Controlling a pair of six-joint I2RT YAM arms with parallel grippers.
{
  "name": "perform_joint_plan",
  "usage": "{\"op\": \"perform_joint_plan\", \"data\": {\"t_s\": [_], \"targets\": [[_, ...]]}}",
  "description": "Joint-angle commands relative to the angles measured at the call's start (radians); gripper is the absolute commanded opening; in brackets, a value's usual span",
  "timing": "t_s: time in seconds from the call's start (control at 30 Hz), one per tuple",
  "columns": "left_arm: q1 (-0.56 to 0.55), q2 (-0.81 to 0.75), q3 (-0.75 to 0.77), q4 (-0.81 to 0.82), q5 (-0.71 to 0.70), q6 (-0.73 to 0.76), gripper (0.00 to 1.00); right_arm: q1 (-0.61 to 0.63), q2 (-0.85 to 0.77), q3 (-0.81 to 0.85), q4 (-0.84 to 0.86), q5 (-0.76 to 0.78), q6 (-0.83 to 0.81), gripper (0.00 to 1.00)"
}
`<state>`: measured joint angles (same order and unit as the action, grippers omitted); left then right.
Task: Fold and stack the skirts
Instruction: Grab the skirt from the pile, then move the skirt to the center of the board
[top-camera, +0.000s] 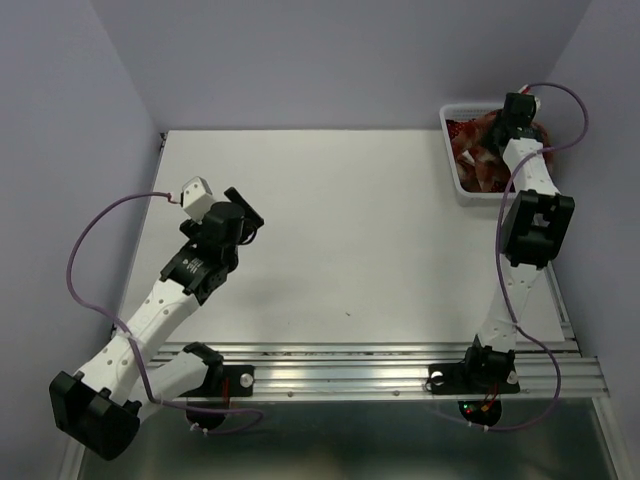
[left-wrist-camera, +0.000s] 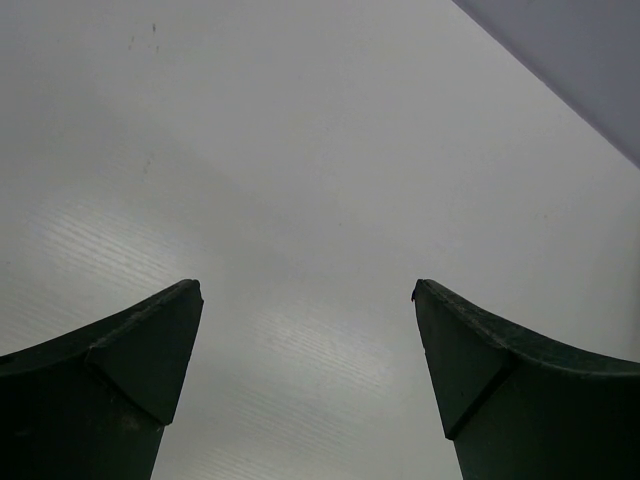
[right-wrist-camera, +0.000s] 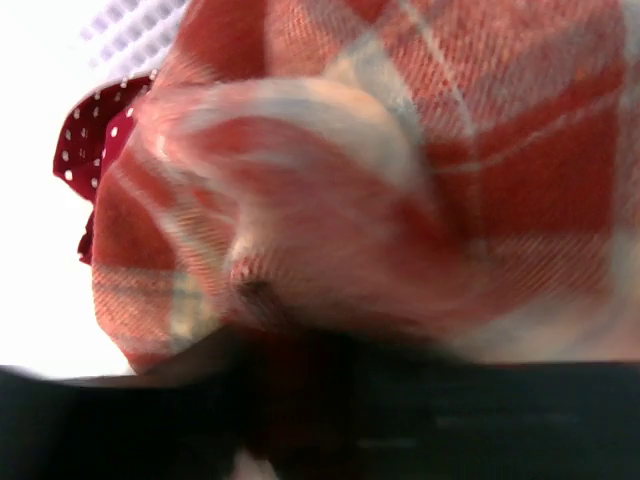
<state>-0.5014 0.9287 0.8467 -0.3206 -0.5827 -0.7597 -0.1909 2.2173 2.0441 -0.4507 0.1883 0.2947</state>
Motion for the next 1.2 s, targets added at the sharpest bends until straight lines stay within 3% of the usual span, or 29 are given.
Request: {"op": "perform_joint_plan", "data": {"t_s": [0.0, 0.03, 0.17, 0.3, 0.47, 0.63, 0.67, 0.77, 0.9, 0.93, 1.0, 1.03, 1.17], "targets": [[0.012, 0.024, 0.051, 0.029, -0.02, 0.02, 0.99, -0.004, -0.008, 0.143, -0.014, -0.11, -0.063, 0.14], [0.011, 0.028, 0.058, 0.02, -0.022, 0.022, 0.99, -0.004, -0.045, 0.148, -0.005, -0.119, -0.066, 0.01], [0.012, 0.018, 0.051, 0.028, -0.017, 0.023, 0.99, -0.004, -0.188, 0.146, 0.021, -0.17, -0.075, 0.01], [0.012, -0.013, 0.031, 0.044, 0.003, 0.023, 0.99, 0.027, -0.367, 0.066, 0.07, -0.4, -0.092, 0.01], [0.017, -0.082, 0.014, 0.035, 0.011, 0.023, 0.99, 0.233, -0.504, 0.07, -0.005, -0.498, -0.221, 0.01], [0.018, -0.136, 0.029, -0.009, -0.019, 0.03, 0.99, 0.416, -0.513, 0.165, -0.02, -0.798, -0.216, 0.02], [0.018, -0.142, 0.037, -0.024, -0.025, 0.028, 0.99, 0.427, -0.515, 0.165, -0.008, -0.887, -0.198, 0.06], [0.018, -0.163, 0.055, -0.081, -0.042, 0.007, 0.99, 0.427, -0.547, 0.092, 0.055, -0.943, -0.157, 0.15], [0.018, -0.194, 0.063, -0.147, -0.048, -0.038, 0.99, 0.427, -0.628, -0.206, 0.07, -0.724, -0.177, 0.32], [0.018, -0.206, 0.06, -0.173, -0.048, -0.046, 0.99, 0.427, -0.642, -0.351, 0.064, -0.692, -0.186, 0.56], [0.018, -0.218, 0.058, -0.207, -0.046, -0.078, 0.99, 0.427, -0.685, -0.49, 0.063, -0.56, -0.184, 0.94], [0.017, -0.232, 0.054, -0.236, -0.043, -0.088, 0.99, 0.427, -0.696, -0.587, 0.044, -0.518, -0.18, 1.0], [0.018, -0.266, 0.026, -0.279, -0.013, -0.13, 0.99, 0.427, -0.801, -0.761, 0.032, -0.342, -0.117, 1.0]]}}
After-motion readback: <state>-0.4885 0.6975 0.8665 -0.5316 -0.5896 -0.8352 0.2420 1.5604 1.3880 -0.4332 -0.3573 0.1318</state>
